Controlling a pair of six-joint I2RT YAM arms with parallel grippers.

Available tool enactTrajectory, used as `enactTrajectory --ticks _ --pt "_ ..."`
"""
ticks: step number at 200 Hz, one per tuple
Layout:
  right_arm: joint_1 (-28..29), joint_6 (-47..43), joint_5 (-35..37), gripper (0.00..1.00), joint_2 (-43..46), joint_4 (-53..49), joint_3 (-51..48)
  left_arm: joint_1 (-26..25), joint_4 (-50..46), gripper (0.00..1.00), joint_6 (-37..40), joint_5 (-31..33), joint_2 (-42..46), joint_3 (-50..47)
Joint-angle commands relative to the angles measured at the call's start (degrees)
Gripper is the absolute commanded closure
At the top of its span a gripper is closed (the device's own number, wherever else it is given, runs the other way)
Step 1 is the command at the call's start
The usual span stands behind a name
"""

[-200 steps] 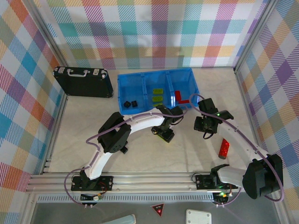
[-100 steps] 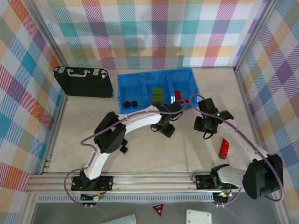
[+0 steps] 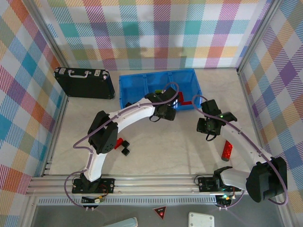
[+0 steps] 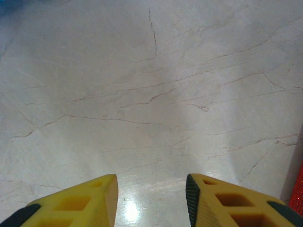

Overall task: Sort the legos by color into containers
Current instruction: Place the lego in the container.

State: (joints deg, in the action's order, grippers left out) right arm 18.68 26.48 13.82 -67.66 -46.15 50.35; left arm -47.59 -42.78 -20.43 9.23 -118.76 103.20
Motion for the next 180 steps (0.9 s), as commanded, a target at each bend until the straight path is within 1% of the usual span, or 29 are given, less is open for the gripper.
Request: enactTrajectory --ticks 1,21,91,119,180 --pt "-0.5 -0.6 -0.8 0.56 1.1 -0.8 -0.7 1.3 4.1 0.38 -3.1 3.0 -0.2 3.1" --pt "-0.5 -0.6 -1.0 0.56 1.2 -0.8 -0.8 2.4 6.8 0.38 -3.7 4.3 -1.2 4.8" --pt "-0.4 -0.7 -1.7 0.56 1.4 -0.5 -0.9 6.4 17.9 0.39 -5.3 13.9 -5.7 7.3" --pt "-0.4 -0.7 -1.9 0.56 1.5 -0.3 -0.9 8.3 21.3 0.39 -6.2 14.8 -8.8 8.8" --pt "-0.5 -0.9 -2.8 0.56 1.0 0.3 -1.2 9.7 24.9 0.38 -5.3 17.8 -17.7 17.1"
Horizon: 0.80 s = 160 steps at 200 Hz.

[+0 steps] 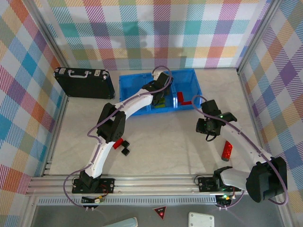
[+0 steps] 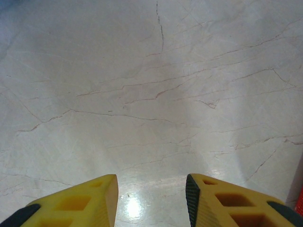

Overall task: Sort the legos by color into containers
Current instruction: Place the lego in the container.

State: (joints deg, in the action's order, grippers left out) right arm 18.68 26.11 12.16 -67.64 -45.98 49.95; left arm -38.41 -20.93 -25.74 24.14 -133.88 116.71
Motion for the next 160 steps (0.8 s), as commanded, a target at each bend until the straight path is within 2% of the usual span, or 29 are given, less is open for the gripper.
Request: enactTrajectory --ticks 1,50,92,160 --pt "-0.4 -0.5 -1.2 0.56 1.0 0.2 -0.8 0.6 3.1 0.38 0.0 2.9 -2.7 3.7" --pt "-0.4 -0.8 -1.3 0.56 0.9 0.4 -0.9 1.8 9.8 0.33 2.0 3.8 -7.5 6.1" --pt "-0.5 -0.7 -1.7 0.56 0.8 0.8 -1.0 2.2 9.9 0.32 2.4 3.7 -11.1 9.9" --pt "-0.4 -0.8 -1.8 0.56 1.2 0.7 -1.0 2.2 10.8 0.26 2.7 2.0 -8.9 9.2"
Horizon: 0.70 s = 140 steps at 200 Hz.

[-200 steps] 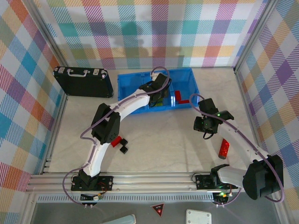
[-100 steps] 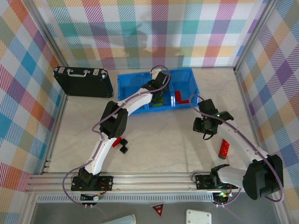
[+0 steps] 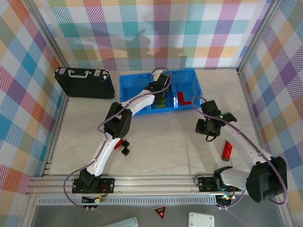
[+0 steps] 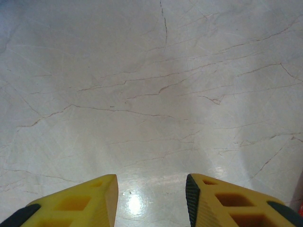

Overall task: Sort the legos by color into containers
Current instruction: Place the lego in the container.

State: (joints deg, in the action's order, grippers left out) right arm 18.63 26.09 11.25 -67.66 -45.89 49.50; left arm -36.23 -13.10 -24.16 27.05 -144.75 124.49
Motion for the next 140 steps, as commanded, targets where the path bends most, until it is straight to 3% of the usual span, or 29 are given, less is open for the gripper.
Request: enactTrajectory --ticks 1,81,140 --pt "-0.4 -0.8 -0.9 0.56 1.2 0.6 -0.5 0.0 2.9 0.26 1.2 -0.9 2.0 1.5" --pt "-0.4 -2.1 -3.2 0.56 1.8 0.5 -0.2 -1.0 1.7 0.3 3.6 -4.1 9.7 -3.1" --pt "-0.4 -3.7 -5.3 0.56 1.2 0.9 0.1 -1.4 -1.3 0.33 3.2 -9.0 18.5 -12.5"
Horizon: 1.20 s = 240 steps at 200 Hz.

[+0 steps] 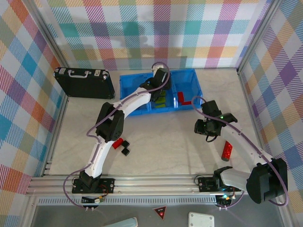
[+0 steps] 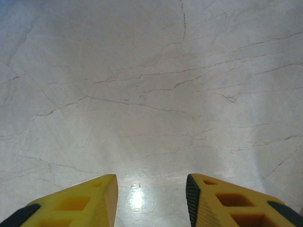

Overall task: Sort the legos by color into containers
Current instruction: Place the lego in the container, then pick up the lego from the bottom-left of the table.

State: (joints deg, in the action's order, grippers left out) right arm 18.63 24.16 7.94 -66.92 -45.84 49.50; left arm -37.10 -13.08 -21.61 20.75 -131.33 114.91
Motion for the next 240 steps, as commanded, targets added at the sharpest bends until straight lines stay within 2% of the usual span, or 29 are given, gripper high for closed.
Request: enactTrajectory --ticks 1,92,138,213,240 --pt "-0.4 -1.9 -2.1 0.56 0.4 0.8 0.1 -0.6 -1.6 0.33 0.6 -2.7 5.2 -3.0" --pt "-0.4 -4.4 -7.0 0.54 0.2 1.7 -0.3 -2.3 -15.5 0.33 3.2 -10.0 20.1 -16.7" --pt "-0.4 -5.9 -11.6 0.54 0.0 2.5 -0.5 -3.1 -22.3 0.33 2.5 -10.1 27.3 -23.8" --pt "-0.4 -6.5 -13.3 0.55 -2.5 4.2 -1.0 -3.4 -30.7 0.33 -5.2 -10.4 40.0 -40.0" --pt "-0.4 -6.8 -13.8 0.55 -3.4 4.2 -1.0 -3.3 -33.4 0.33 -7.2 -8.4 44.8 -46.3"
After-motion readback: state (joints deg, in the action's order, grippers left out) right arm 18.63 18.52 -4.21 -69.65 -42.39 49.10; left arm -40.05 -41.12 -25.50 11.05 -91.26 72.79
